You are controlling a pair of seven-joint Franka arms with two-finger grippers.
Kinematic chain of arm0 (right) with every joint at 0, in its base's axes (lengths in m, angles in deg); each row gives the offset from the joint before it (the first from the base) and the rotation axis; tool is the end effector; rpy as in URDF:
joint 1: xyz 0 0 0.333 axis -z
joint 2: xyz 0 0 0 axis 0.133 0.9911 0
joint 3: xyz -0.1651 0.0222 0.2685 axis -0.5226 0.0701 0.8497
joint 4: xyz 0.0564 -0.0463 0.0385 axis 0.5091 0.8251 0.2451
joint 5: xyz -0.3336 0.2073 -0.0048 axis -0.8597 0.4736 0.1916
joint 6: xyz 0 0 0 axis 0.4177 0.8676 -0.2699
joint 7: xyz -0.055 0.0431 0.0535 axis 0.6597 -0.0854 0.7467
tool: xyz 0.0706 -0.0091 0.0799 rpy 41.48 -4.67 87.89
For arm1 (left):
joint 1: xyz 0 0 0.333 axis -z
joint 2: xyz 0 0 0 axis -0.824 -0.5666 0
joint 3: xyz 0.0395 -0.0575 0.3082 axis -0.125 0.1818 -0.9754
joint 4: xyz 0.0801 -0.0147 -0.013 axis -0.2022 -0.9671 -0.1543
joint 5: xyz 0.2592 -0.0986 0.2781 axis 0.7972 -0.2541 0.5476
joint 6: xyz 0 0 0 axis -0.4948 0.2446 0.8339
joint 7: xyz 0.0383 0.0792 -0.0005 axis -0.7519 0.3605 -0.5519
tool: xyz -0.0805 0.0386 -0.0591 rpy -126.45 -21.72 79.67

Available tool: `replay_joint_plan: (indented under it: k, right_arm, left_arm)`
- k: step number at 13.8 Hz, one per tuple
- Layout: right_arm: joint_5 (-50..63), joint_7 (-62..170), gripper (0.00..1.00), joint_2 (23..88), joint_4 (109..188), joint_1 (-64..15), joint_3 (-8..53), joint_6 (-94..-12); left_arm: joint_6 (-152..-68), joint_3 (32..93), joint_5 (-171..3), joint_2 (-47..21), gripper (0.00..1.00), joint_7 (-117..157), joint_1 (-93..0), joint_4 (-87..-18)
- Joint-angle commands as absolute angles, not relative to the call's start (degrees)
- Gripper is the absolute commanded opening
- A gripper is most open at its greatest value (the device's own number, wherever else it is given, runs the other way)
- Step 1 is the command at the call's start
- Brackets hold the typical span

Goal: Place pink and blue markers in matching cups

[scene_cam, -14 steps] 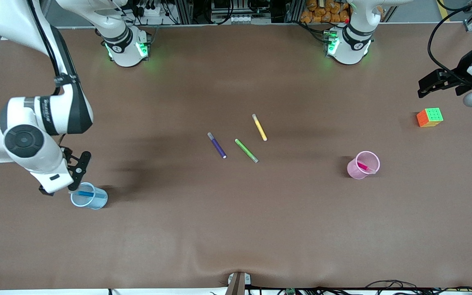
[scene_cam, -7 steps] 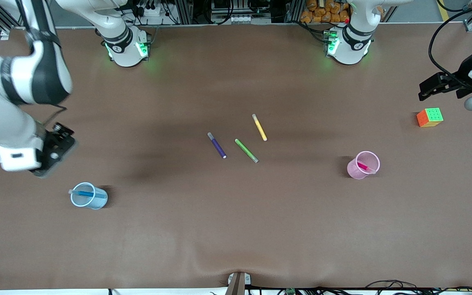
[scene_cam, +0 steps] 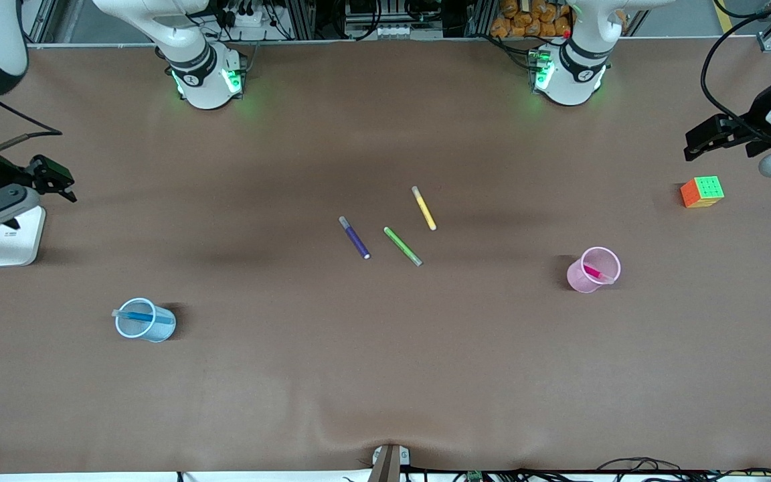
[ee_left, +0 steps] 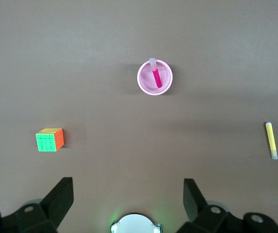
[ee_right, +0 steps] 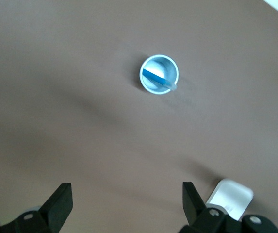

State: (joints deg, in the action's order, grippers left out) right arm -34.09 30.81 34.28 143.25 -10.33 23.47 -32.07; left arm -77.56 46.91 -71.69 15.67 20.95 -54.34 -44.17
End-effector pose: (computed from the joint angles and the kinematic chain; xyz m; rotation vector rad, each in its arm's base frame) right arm 0.5713 -0.0209 0.5788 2.9976 0.7201 -0.0652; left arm 0.5270 -0.0286 0.6328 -3.0800 -0.0619 0.1061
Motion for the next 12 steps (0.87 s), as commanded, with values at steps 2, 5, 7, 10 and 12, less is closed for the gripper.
replay_joint_plan:
  k: [2,5,7,10,12]
  right_arm:
    - [-31.1,40.0,1.00,34.7,138.6,-9.8,23.7,-28.7]
    - [-29.8,40.2,1.00,34.3,135.8,-9.7,23.4,-27.7]
    - [-29.5,40.4,1.00,33.7,135.2,-9.7,21.8,-24.1]
    - [-28.2,41.9,1.00,32.4,135.7,-9.1,20.3,-21.5]
    - [-28.0,48.6,1.00,32.0,135.7,-9.2,20.7,-19.4]
  left_arm:
    - [-76.3,47.0,-72.2,16.1,1.00,22.0,-54.7,-43.1]
    - [-76.3,47.0,-72.2,16.0,1.00,22.0,-54.7,-42.7]
    - [-76.3,47.0,-72.3,15.4,1.00,21.9,-54.7,-41.2]
    - [-76.3,47.0,-72.4,15.2,1.00,21.6,-54.4,-41.1]
    - [-76.3,47.0,-72.5,15.2,1.00,21.3,-54.4,-41.0]
